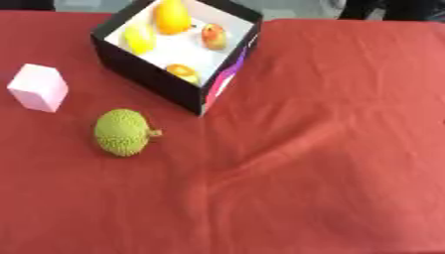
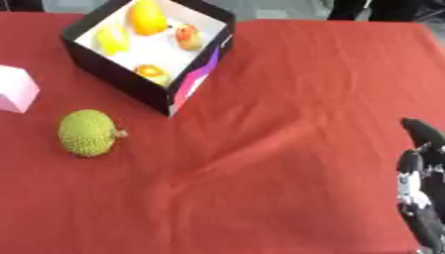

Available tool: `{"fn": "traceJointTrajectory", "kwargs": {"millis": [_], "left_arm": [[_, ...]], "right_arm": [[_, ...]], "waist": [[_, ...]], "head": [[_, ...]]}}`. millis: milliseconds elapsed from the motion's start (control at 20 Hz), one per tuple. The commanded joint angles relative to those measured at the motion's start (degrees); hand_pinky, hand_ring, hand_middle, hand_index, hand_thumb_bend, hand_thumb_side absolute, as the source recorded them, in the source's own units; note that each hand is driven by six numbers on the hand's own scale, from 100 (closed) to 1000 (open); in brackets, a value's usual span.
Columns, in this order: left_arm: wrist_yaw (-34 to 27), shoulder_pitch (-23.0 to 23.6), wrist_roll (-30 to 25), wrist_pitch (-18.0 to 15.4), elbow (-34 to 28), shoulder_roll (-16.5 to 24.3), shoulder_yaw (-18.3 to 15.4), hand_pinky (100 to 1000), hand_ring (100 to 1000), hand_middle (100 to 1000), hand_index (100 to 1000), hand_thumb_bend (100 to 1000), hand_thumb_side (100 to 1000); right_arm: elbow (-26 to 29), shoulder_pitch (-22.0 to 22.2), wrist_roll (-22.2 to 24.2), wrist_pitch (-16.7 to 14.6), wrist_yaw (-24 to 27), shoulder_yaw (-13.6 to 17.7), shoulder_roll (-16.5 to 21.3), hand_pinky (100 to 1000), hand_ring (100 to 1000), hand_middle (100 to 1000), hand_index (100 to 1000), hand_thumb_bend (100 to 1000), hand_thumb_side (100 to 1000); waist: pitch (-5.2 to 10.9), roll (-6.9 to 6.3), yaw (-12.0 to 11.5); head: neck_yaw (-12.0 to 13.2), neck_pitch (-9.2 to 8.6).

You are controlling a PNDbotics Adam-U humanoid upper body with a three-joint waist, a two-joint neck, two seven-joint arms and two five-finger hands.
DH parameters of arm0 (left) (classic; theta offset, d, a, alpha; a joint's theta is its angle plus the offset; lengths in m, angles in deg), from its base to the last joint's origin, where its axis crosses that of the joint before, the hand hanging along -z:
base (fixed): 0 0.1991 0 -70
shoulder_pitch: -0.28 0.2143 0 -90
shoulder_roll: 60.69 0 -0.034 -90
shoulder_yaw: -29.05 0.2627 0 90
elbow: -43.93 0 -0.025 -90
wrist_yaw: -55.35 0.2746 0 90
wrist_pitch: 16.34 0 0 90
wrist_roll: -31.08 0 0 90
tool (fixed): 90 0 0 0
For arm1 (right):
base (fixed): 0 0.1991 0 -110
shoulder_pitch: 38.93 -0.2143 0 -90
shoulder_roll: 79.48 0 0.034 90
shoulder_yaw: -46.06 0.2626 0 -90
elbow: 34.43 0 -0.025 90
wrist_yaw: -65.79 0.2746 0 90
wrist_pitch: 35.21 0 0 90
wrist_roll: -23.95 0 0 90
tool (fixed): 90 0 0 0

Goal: Pick up objects on the table and place them in the box.

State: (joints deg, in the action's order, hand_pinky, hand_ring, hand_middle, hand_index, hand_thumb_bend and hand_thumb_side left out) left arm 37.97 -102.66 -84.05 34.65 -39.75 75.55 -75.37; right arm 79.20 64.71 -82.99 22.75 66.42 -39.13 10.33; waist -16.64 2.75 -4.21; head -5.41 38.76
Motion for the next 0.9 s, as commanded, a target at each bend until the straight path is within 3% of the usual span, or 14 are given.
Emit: {"fn": "traceJointTrajectory", "kwargs": {"millis": [50, 550, 850, 900], "left_arm": [[3.47, -2.35, -6.30, -6.79, 3.99, 5.14, 1.81, 879, 938, 865, 895, 100, 258], [15.63, -7.70, -13.22, -12.59, 7.45, 7.50, 8.39, 930, 955, 835, 878, 108, 283], [24.24, -8.93, -11.98, -12.95, 5.75, 8.56, 11.50, 960, 967, 822, 883, 363, 414], [26.19, -9.05, -10.85, -12.96, 5.34, 8.76, 11.76, 957, 962, 827, 884, 440, 476]], "right_arm": [[0.96, 0.12, 0.35, 0.75, 0.41, -0.06, 1.12, 1000, 896, 783, 828, 100, 516], [0.96, -0.30, 1.37, 2.80, 0.94, -1.08, 1.86, 1000, 887, 773, 821, 100, 517], [0.96, -0.36, 1.97, 3.21, 1.37, -1.54, 2.33, 1000, 882, 769, 818, 100, 512], [0.96, -0.38, 2.04, 3.30, 1.41, -1.61, 2.39, 1000, 881, 768, 817, 100, 513]], "waist": [[1.09, -0.36, 0.36], [0.99, -0.54, 2.22], [1.02, -0.58, 3.12], [1.02, -0.64, 3.22]], "head": [[0.92, 0.36], [2.19, 0.66], [3.44, 0.81], [3.52, 0.90]]}}
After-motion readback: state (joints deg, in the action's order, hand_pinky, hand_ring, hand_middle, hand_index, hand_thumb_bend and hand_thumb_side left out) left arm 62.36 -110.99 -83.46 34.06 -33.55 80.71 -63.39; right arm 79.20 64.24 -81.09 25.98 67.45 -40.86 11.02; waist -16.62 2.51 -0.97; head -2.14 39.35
